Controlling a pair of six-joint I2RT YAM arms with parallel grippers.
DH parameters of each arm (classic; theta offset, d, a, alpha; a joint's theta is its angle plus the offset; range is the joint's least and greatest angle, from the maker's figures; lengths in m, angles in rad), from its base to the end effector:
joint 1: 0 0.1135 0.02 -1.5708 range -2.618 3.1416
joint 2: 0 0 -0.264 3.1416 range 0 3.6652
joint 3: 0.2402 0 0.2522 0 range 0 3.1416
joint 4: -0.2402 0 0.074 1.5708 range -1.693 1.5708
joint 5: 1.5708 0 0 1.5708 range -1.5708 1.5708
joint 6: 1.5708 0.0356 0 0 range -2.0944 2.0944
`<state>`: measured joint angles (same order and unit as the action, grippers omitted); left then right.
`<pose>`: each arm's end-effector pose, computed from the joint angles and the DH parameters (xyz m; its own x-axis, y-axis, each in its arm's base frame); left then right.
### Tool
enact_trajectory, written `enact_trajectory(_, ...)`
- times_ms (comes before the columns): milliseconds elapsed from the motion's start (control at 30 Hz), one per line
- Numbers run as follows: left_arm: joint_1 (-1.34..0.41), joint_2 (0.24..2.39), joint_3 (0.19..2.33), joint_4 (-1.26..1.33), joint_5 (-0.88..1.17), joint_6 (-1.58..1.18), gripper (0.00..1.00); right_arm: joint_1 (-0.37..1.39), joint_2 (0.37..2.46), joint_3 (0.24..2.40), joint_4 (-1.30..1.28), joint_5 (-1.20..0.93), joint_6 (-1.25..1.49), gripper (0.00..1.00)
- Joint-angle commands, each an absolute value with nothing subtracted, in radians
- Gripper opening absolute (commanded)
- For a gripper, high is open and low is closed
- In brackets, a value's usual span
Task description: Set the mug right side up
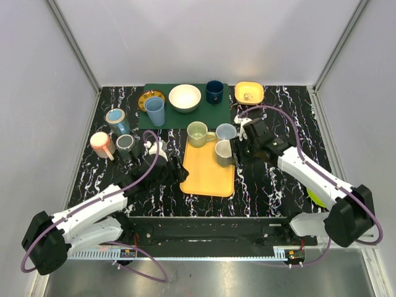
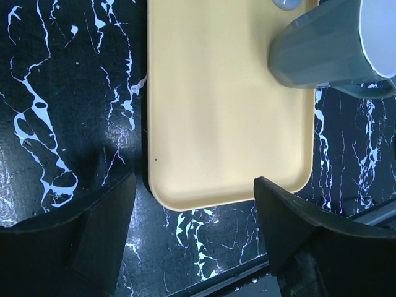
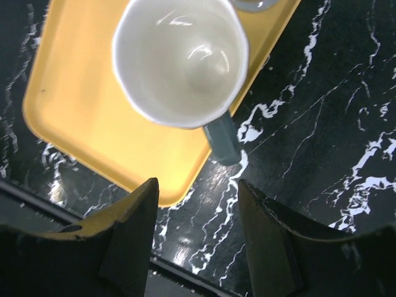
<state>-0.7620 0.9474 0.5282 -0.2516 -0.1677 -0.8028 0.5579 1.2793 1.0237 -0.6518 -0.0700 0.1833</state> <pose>0.1484 -0.1334 0.2151 -0.7340 -0.2799 -0.6188 0.0837 0.8669 -0.4914 0.2224 0.1417 0.2762 -0.7602 -0.2600 -0.5954 -0.4333 0.8857 0.1664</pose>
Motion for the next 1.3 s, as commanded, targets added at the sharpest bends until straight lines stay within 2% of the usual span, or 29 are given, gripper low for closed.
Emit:
enact_trajectory(0, -0.767, 0.911, 0.514, -0.221, -0.179, -0.81, 0.79, 0.577, 1.347, 1.078, -0.646, 0.037, 0.132, 0.6)
enact_trajectory(167, -0.767, 0.911, 0.511, -0.225, -0.184, -0.808, 0.79, 0.591, 1.417, 1.101, -0.634, 0.11, 0.118, 0.6)
enact_trajectory(600, -0.767, 0.93, 0.512, -0.224, -0.178, -0.798, 0.79, 0.629, 1.532, 1.152, -0.575, 0.112, 0.06, 0.58)
enact_trajectory(767, -0.767, 0.93, 0.511, -0.224, -0.176, -0.798, 0.79, 0.635, 1.56, 1.152, -0.552, 0.1, 0.054, 0.52)
enact_trajectory(933, -0.767, 0.928, 0.509, -0.225, -0.175, -0.798, 0.79, 0.646, 1.56, 1.147, -0.526, 0.078, 0.055, 0.41)
enact_trajectory(1000, -0.767, 0.928, 0.509, -0.225, -0.175, -0.799, 0.79, 0.652, 1.563, 1.154, -0.523, 0.072, 0.061, 0.43)
enact_trajectory(1167, -0.767, 0.928, 0.506, -0.222, -0.172, -0.804, 0.79, 0.678, 1.578, 1.189, -0.532, 0.093, 0.071, 0.55)
enact_trajectory(1267, -0.767, 0.925, 0.503, -0.224, -0.172, -0.805, 0.79, 0.678, 1.591, 1.201, -0.535, 0.116, 0.063, 0.57)
